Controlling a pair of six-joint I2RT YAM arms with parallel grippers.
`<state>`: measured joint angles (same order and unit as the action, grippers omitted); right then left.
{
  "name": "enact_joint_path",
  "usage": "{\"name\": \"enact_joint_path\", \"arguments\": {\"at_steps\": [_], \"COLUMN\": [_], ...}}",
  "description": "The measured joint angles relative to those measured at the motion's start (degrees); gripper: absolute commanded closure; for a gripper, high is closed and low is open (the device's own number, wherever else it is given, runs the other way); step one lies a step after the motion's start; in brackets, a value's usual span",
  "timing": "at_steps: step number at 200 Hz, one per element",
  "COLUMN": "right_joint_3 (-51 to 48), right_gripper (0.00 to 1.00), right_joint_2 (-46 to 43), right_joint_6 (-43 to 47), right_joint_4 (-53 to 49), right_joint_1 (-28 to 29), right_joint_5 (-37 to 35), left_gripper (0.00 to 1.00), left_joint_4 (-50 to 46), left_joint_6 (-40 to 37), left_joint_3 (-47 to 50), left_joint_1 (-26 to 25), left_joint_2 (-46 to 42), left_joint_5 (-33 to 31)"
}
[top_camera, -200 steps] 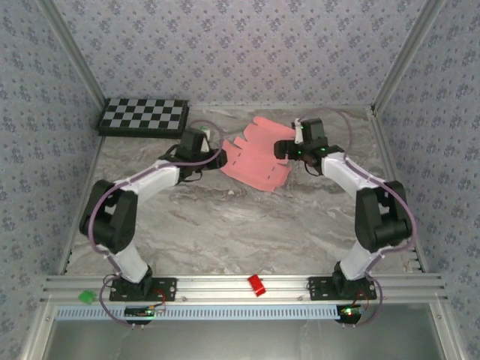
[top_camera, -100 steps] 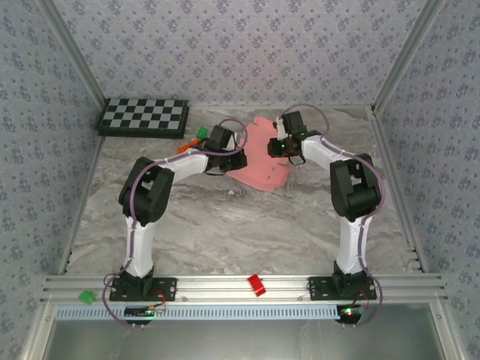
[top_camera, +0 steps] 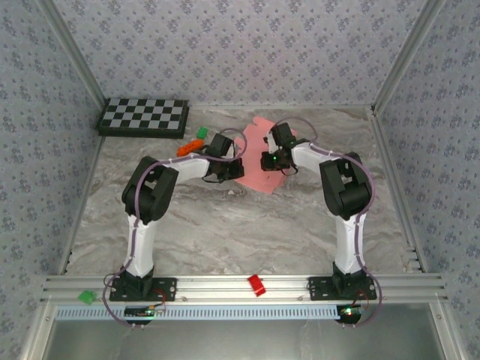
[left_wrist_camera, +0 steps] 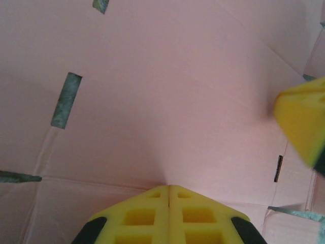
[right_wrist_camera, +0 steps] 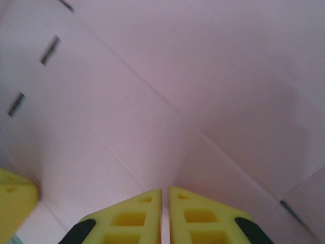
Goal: Fold the paper box
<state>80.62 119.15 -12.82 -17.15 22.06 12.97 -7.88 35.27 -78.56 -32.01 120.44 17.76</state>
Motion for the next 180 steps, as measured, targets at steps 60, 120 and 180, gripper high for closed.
{"name": "enact_joint_path", "arguments": {"at_steps": [60, 120, 180], "right_joint_3": [-6.8, -17.4, -19.1], "right_gripper": [0.88, 0.88, 0.87], "right_joint_2": [-3.1, -10.1, -12.2], "right_joint_6": [-2.1, -5.7, -7.6], "right_joint_4": [6.1, 9.9, 9.5], "right_joint_1": [2.7, 10.0, 16.6], "right_joint_5": [0.9, 0.8, 0.8], "left_gripper": [1.00, 1.00, 1.00], "left_joint_4": [0.9, -2.6, -7.5], "left_joint_6": [0.3, -1.6, -4.7], "left_joint_3": [6.9, 14.6, 16.3], "left_joint_1": [-0.3, -0.4, -0.4], "left_joint_2": [-5.0, -12.1, -15.2], "left_joint_5": [-3.3, -8.8, -14.9]}}
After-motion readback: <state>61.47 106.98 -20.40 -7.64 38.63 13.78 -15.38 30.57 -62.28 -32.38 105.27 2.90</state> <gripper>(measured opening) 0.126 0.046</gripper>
